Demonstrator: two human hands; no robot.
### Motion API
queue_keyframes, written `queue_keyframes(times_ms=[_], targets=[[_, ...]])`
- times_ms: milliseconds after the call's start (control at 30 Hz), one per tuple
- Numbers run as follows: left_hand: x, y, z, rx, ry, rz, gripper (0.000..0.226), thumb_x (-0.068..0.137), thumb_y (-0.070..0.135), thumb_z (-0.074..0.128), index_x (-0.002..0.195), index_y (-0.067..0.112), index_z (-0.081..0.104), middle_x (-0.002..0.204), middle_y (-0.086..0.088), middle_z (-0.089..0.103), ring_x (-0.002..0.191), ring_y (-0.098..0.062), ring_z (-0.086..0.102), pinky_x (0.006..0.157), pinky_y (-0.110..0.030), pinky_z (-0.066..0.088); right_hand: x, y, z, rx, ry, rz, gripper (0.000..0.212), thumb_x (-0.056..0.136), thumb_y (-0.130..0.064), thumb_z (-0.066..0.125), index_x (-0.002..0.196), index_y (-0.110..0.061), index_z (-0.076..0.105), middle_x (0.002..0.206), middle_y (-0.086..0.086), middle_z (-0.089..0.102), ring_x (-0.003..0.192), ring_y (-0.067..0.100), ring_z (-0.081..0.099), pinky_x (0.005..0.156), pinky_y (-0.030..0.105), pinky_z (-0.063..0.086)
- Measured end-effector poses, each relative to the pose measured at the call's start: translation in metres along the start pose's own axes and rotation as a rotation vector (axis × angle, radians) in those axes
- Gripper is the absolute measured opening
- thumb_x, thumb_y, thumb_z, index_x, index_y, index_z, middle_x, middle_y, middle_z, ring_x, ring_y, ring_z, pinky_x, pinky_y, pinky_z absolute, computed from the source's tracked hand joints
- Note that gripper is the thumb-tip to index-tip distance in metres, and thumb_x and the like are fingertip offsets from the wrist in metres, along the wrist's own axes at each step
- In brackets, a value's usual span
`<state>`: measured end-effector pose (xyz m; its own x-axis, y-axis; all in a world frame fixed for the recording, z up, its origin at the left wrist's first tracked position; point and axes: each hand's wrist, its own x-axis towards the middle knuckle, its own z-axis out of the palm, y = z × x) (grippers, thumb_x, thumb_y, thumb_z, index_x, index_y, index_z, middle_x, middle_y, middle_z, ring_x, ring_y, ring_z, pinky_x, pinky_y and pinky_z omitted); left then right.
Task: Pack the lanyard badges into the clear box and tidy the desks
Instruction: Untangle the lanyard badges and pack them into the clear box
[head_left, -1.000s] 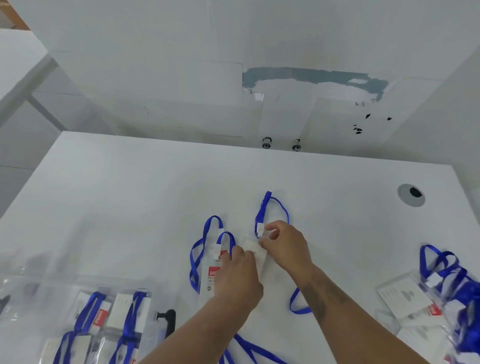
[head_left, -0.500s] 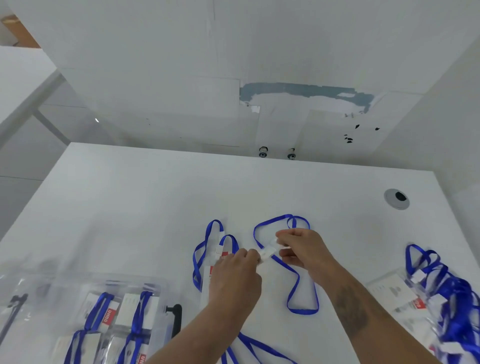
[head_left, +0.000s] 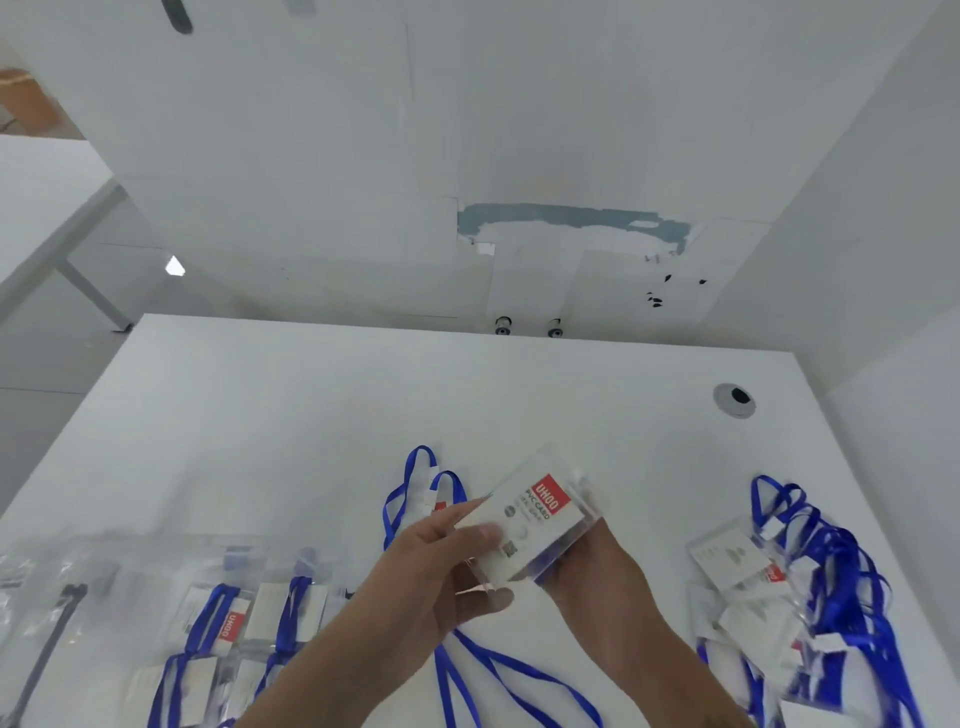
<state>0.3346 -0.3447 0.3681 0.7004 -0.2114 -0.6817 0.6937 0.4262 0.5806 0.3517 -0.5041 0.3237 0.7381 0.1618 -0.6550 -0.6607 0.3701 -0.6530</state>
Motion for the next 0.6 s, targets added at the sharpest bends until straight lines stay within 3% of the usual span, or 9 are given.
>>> queue_keyframes(times_ms=[100,200,300,367,467,600], targets=[[0.0,0.001,0.001,0.039,0.147,0.109,0.02,0.091,0.009,0.062,0.107,0.015,0.073,0.1,-0.006,0.077,0.084,-0.024,0.075,0.07,-0.035,0.062,-0.015,0.016,0.015,-0.413,-0.028,-0.037,0.03,0.103,-0.026,0.04,0.092,-0.008,0.062,0.067,0.005,0.066,0.051,0.012,0.055,0.057,0.024,0.048],[0.003,0.0,-0.006,0.537,0.371,0.293,0.021,0.091,0.012,0.065,0.107,0.025,0.071,0.099,0.007,0.073,0.082,-0.016,0.071,0.066,-0.024,0.06,-0.042,0.015,0.024,-0.984,-0.07,-0.134,0.023,0.104,-0.031,0.039,0.098,-0.023,0.06,0.079,-0.005,0.066,0.059,0.003,0.05,0.063,0.018,0.045],[-0.003,0.003,-0.016,0.93,0.35,0.423,0.028,0.092,0.016,0.058,0.109,0.036,0.068,0.101,0.014,0.069,0.081,-0.005,0.066,0.061,-0.013,0.054,-0.065,-0.001,0.026,-1.427,-0.108,-0.345,0.02,0.1,-0.039,0.041,0.098,-0.032,0.06,0.093,-0.013,0.062,0.079,0.002,0.054,0.076,0.018,0.044],[-0.011,0.005,-0.022,1.146,0.258,0.411,0.032,0.093,0.018,0.052,0.107,0.043,0.066,0.097,0.022,0.066,0.08,0.002,0.062,0.063,-0.011,0.052,-0.075,-0.019,0.03,-1.454,-0.104,-0.444,0.019,0.096,-0.039,0.048,0.106,-0.038,0.065,0.095,-0.022,0.063,0.086,-0.003,0.056,0.077,0.015,0.042],[-0.025,0.015,-0.027,1.274,0.054,0.295,0.03,0.096,0.021,0.053,0.102,0.049,0.064,0.096,0.028,0.062,0.084,0.003,0.061,0.074,-0.014,0.052,-0.074,-0.047,0.031,-1.284,-0.122,-0.495,0.012,0.091,-0.033,0.062,0.094,-0.04,0.071,0.086,-0.032,0.066,0.083,-0.012,0.061,0.073,0.008,0.043],[-0.05,0.03,-0.031,0.922,-0.195,0.1,0.023,0.093,0.013,0.063,0.102,0.032,0.071,0.101,0.008,0.073,0.09,-0.017,0.072,0.069,-0.021,0.058,-0.057,-0.058,0.032,-1.019,-0.181,-0.398,0.01,0.086,-0.024,0.071,0.081,-0.033,0.073,0.081,-0.017,0.073,0.077,0.0,0.068,0.068,0.012,0.052]])
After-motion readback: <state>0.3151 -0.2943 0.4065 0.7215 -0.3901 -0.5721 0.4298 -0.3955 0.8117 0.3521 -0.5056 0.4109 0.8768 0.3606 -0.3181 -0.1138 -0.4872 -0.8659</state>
